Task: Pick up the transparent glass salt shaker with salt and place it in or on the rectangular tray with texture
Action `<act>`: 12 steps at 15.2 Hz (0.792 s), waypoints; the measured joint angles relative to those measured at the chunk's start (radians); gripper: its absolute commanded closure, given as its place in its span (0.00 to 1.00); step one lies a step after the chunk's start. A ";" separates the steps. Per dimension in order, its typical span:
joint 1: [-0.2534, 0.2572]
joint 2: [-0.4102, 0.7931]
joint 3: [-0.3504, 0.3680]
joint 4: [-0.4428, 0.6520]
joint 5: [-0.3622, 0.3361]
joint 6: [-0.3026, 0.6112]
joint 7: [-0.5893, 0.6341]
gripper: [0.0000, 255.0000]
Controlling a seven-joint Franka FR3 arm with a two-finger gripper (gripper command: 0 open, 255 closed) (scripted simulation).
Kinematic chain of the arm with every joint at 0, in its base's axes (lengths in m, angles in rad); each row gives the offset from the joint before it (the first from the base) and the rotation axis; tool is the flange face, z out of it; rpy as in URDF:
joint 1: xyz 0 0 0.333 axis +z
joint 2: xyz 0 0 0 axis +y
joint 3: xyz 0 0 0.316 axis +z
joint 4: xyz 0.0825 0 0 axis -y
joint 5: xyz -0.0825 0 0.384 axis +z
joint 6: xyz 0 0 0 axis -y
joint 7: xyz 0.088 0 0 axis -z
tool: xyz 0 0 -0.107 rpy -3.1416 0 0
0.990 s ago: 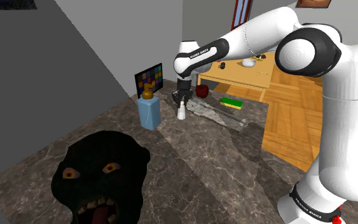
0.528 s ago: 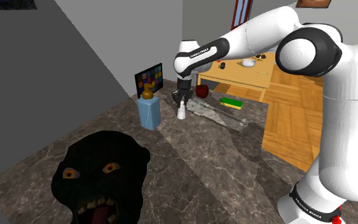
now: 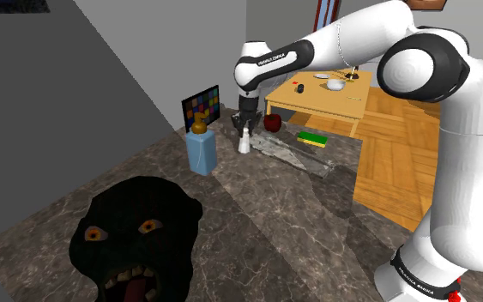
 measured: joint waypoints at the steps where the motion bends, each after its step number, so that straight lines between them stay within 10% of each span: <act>1: -0.001 -0.006 -0.001 0.007 -0.001 -0.013 0.000 1.00; 12: 0.000 -0.040 -0.001 0.105 -0.006 -0.145 0.013 1.00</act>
